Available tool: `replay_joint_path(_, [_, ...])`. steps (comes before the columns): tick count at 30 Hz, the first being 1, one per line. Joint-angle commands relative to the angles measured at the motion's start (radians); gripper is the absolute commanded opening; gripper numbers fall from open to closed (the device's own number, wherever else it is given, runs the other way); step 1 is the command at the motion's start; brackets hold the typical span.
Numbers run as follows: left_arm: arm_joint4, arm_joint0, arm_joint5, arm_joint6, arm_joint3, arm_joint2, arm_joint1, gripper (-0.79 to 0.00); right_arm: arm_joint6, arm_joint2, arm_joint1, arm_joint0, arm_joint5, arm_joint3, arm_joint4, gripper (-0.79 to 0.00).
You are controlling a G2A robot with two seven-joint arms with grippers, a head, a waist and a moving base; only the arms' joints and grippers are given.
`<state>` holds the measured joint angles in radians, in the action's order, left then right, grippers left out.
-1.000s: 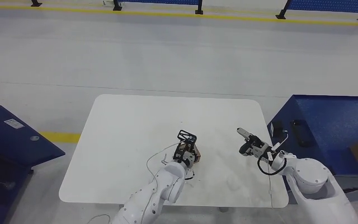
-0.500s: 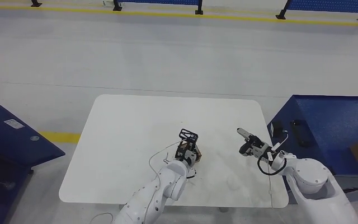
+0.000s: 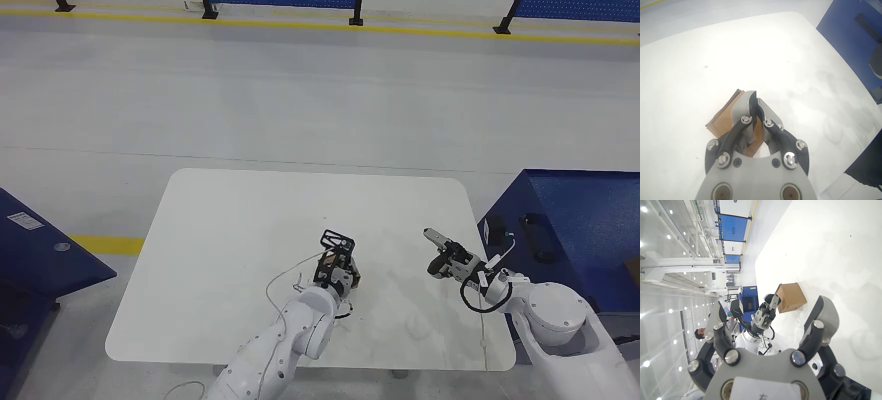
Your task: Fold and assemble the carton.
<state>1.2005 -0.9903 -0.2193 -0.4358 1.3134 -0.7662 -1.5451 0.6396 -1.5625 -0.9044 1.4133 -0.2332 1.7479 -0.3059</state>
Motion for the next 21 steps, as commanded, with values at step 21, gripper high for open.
replay_joint_path(21, [0.029,-0.021,0.012,-0.007,0.004,-0.029,-0.016,-0.785,0.0,0.0,0.0,0.0,0.0,0.0,0.0,0.0])
